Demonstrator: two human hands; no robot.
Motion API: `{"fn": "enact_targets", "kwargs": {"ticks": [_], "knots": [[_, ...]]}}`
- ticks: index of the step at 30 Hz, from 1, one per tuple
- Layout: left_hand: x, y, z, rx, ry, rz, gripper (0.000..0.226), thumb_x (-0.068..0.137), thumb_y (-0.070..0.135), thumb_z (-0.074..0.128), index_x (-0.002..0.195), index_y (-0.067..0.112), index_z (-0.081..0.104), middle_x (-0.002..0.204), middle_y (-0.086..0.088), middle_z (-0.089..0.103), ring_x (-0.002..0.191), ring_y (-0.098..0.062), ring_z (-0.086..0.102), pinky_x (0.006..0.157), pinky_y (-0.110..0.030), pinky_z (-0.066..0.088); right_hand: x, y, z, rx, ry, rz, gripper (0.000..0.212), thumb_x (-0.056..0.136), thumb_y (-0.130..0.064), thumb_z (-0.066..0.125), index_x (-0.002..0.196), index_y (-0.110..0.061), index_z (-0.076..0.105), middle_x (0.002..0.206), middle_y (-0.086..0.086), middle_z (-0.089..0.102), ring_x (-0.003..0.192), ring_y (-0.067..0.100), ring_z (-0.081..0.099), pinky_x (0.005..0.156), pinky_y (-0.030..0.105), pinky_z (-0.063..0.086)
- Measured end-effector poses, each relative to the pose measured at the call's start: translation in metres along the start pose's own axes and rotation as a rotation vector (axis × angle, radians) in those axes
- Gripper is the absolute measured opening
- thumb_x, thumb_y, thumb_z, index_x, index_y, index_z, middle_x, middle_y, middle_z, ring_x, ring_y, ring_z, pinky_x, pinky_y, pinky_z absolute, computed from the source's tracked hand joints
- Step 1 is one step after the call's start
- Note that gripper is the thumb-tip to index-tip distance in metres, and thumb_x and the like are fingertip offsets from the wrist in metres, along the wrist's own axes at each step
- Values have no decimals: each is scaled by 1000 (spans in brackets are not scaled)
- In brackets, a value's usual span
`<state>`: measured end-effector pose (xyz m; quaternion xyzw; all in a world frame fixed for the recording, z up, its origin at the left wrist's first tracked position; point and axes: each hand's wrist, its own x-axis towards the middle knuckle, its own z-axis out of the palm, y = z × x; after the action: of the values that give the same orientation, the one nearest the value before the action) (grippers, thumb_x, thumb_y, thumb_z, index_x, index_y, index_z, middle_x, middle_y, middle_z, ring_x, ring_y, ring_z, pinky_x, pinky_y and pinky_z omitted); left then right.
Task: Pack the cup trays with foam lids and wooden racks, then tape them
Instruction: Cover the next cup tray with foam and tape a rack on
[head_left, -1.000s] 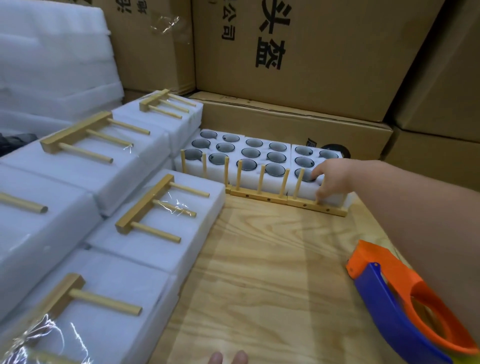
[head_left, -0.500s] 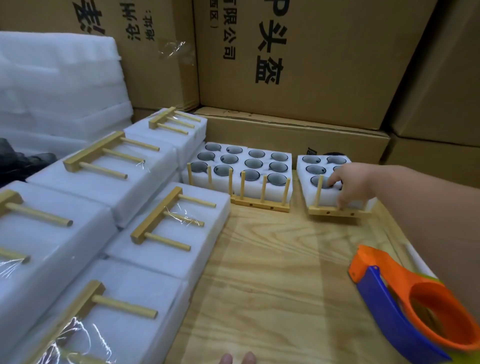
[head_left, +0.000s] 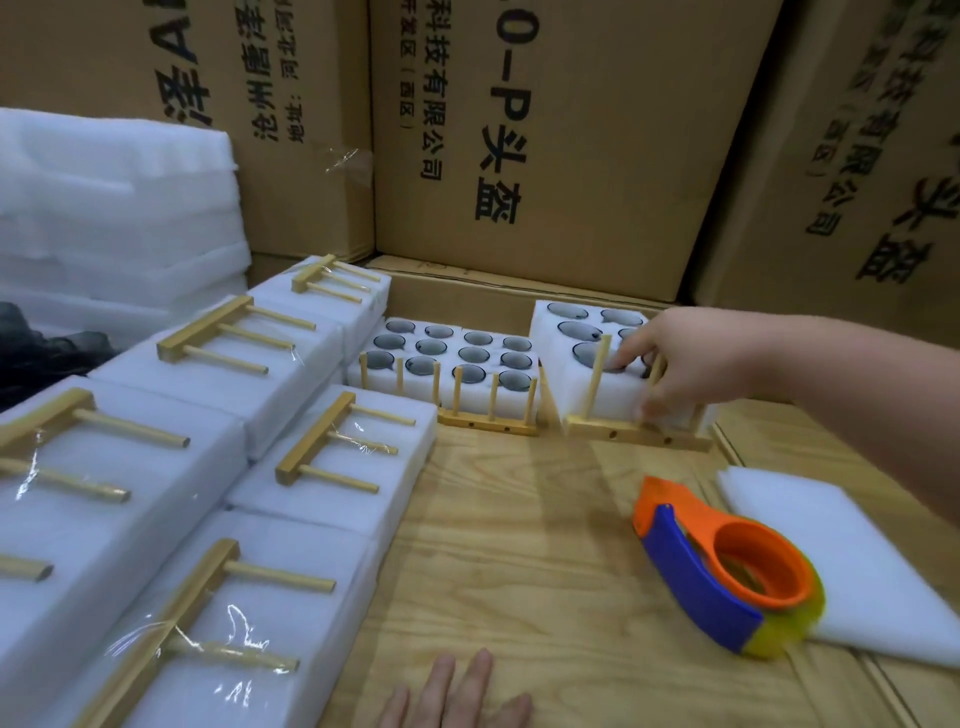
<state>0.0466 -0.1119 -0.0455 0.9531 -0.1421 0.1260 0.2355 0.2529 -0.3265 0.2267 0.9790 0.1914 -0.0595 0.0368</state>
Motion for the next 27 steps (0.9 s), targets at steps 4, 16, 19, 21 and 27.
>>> {"fn": "enact_targets", "kwargs": {"ticks": [4,16,19,21,27], "knots": [[-14,8,-26,94,-161,-186,41,110,39,33,97,62,63,84,47,65,106,36,43,92,-28,20,-60,-39,3,26,37,-58,59,72,-53,82,126,-53,60,101,-20,60,85,-1,58,79,28,55],[-49,33,-11,-721,236,-355,84,36,64,87,111,48,51,103,31,62,82,2,67,72,-11,48,-167,-103,95,111,-83,-25,63,69,-53,76,128,-60,52,108,-24,65,82,-3,55,73,26,53],[-45,30,-20,-682,178,-348,67,42,62,86,96,46,50,83,18,68,70,-2,63,70,-21,52,-175,-110,116,141,-91,-15,64,71,-53,75,131,-57,53,113,-21,67,98,5,60,78,28,53],[-47,32,-21,-679,186,-331,58,46,62,82,91,44,51,71,16,64,62,-4,60,65,-24,51,-179,-114,128,124,-90,-19,63,73,-49,73,132,-56,52,113,-21,66,104,9,59,74,26,46],[-52,30,-19,-683,234,-292,38,62,59,62,94,42,49,63,12,58,51,-4,50,61,-25,50,-182,-104,152,205,-164,-63,60,71,-77,59,126,-54,50,88,-23,62,94,7,51,77,25,41]]}}
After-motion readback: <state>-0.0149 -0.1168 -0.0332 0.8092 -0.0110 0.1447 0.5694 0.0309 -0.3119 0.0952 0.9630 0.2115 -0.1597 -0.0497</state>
